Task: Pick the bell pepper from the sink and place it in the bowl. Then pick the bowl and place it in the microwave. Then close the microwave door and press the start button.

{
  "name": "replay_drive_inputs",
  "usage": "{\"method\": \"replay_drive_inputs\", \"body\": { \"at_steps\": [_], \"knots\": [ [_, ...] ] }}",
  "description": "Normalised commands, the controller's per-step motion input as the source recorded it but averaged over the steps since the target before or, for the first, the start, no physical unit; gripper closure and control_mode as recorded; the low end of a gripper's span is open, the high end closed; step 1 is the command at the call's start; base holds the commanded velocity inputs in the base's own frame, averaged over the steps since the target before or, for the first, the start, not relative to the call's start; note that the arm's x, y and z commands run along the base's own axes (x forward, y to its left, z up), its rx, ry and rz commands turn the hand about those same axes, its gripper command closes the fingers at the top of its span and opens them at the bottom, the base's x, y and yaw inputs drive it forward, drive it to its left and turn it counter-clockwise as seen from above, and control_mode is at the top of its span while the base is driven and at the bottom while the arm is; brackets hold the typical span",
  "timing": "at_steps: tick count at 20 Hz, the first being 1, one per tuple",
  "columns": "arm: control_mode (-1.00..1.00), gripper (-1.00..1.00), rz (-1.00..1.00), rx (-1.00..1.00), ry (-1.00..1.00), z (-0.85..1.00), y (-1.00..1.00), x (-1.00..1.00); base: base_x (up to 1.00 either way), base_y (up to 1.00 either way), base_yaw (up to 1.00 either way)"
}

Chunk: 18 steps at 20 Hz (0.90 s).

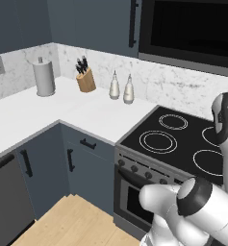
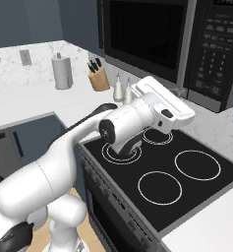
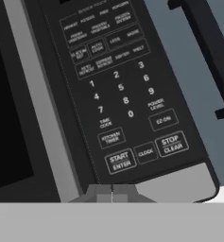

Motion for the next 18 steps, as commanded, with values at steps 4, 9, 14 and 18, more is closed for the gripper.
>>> {"method": "replay_drive_inputs", "body": {
  "at_steps": [4,9,14,18],
  "knots": [
    [-1.0,1.0,0.0,0.0,0.0,0.0,-0.37,0.22,0.0,0.0,0.0],
    [-1.0,1.0,0.0,0.0,0.0,0.0,-0.23,0.16,0.0,0.0,0.0],
    [-1.0,1.0,0.0,0.0,0.0,0.0,-0.09,0.13,0.0,0.0,0.0],
    [-1.0,1.0,0.0,0.0,0.0,0.0,-0.21,0.27,0.0,0.0,0.0]
  ]
}}
